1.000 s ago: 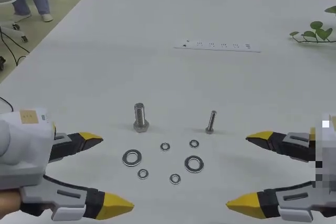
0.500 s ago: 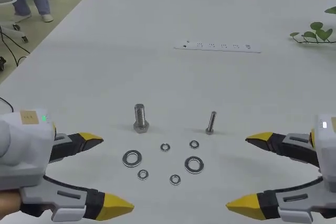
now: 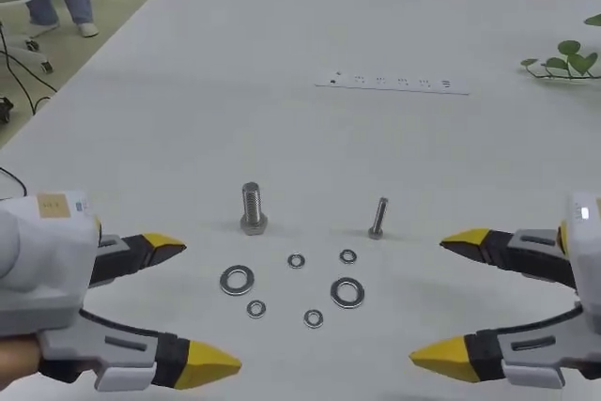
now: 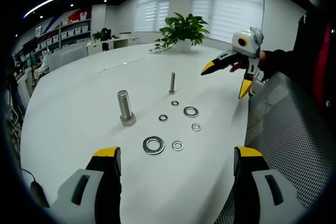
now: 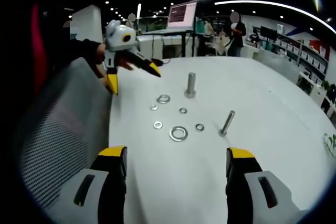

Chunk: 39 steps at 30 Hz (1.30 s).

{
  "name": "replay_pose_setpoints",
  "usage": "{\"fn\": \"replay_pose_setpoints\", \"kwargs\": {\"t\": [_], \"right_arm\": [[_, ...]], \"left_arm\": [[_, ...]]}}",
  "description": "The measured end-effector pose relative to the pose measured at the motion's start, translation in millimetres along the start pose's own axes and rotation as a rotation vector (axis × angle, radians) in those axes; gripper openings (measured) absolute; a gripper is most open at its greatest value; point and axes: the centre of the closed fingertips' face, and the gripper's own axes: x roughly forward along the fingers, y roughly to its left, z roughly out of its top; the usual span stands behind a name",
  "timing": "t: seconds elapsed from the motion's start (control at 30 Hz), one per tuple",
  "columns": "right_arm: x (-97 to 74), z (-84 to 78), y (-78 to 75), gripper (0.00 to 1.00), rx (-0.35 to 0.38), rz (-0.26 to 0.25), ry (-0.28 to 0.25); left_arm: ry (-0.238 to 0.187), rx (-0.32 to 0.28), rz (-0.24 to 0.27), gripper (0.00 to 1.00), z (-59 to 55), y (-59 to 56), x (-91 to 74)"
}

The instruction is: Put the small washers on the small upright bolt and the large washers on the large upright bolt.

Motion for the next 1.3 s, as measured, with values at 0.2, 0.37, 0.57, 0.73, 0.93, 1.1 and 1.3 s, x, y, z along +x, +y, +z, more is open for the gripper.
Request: {"fn": "replay_pose_setpoints", "kwargs": {"t": [0.2,0.37,0.57,0.73,0.93,1.1,1.3], "right_arm": [[-1.3,4.5,-1.8,0.75,-0.04,0.009,0.029],[-0.3,9.7,-3.6,0.73,-0.067,0.021,0.047],[0.8,12.1,-5.7,0.7,-0.097,0.034,0.071],[2.7,14.4,-5.8,0.67,-0.12,0.046,0.087],[8.1,16.4,-5.1,0.63,-0.159,0.069,0.125],[12.5,19.3,-5.8,0.6,-0.192,0.09,0.153],[18.1,18.9,-7.2,0.57,-0.23,0.119,0.191]], "left_arm": [[-0.005,-0.001,0.001,0.88,0.5,-1.0,0.0],[-0.013,-0.004,0.005,0.88,1.4,-1.2,-0.2],[-0.018,-0.007,0.011,0.88,1.5,-1.5,-1.1],[-0.022,-0.009,0.014,0.88,1.8,-2.2,-1.7],[-0.027,-0.009,0.017,0.87,2.9,-4.6,-3.0],[-0.031,-0.011,0.024,0.87,3.3,-5.7,-4.2],[-0.037,-0.015,0.03,0.87,3.8,-6.9,-4.9]]}}
